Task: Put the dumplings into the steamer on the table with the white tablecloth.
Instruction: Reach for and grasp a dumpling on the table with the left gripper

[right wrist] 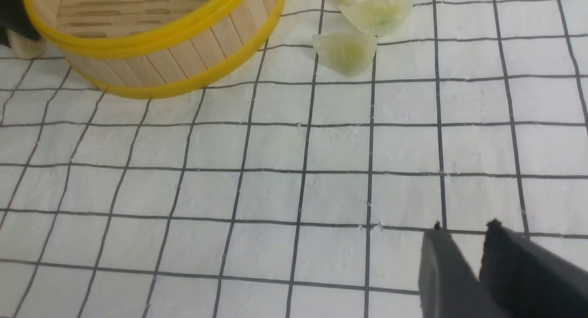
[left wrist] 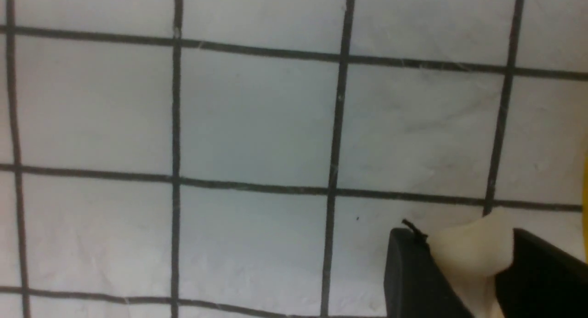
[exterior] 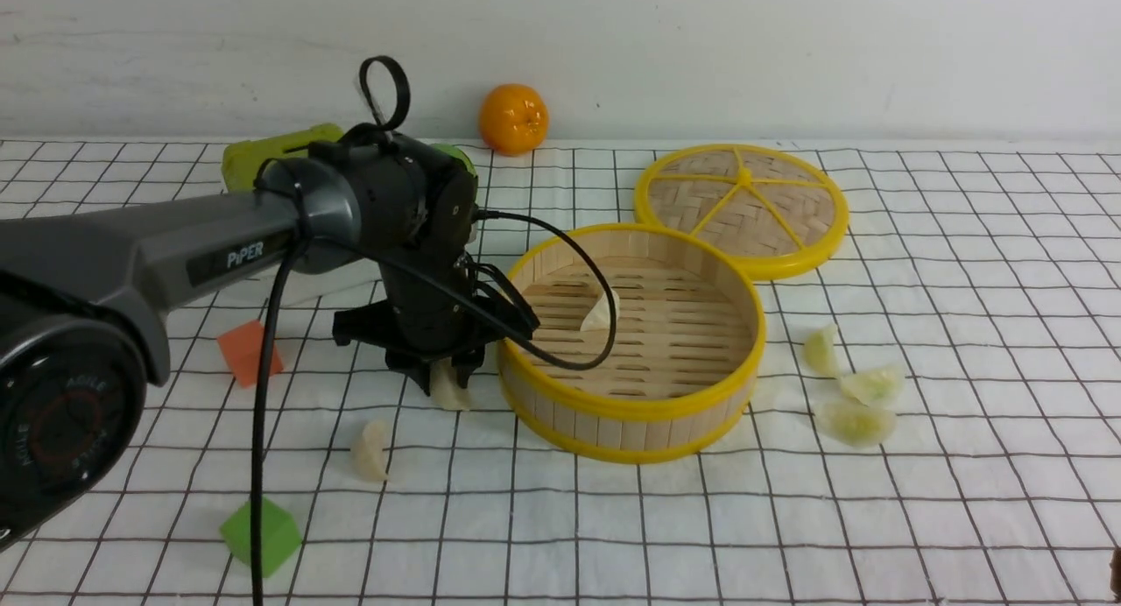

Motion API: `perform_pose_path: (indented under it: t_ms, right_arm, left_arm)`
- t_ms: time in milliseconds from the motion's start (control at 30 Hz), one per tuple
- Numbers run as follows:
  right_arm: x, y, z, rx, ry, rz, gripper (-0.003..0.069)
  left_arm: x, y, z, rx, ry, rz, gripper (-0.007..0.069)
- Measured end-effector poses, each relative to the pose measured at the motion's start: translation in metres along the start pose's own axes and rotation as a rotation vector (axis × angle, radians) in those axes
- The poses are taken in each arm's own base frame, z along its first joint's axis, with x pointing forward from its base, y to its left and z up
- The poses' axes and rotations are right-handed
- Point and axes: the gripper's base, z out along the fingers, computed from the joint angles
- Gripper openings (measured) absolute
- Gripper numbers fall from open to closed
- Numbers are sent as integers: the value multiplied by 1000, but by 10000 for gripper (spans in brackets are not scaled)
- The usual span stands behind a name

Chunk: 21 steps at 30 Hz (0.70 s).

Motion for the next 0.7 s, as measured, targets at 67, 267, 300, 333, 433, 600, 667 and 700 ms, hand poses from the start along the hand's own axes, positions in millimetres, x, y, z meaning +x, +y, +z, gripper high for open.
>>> perform_pose_path:
  t_ms: [67,267,300,333,433,600,667,700]
  right_arm:
    - [0,0,0,0,0,0,136]
    - [0,0,0,0,0,0,139]
    - [0,0,0,0,0,0,139]
    - [0,0,0,0,1,0,139]
    - [0,0,0,0,1,0,139]
    - [0,0,0,0,-1,0,144]
    - [0,0,0,0,-1,1,146]
    - [0,0,0,0,-1,1,146]
  left_arm:
    - [0,1,0,-6,2,22,232]
    - [-2,5,-23,-42,20,103,217]
    - [-5,5,-32,-40,8,115,206]
    - [-9,5,-42,-33,-10,122,205]
    - [-20,0,-78,23,-60,128,205]
    - [-24,-29,-119,187,-94,214,205]
    - [-20,-45,-125,234,-101,248,205]
    - [-18,-52,-127,252,-104,263,205]
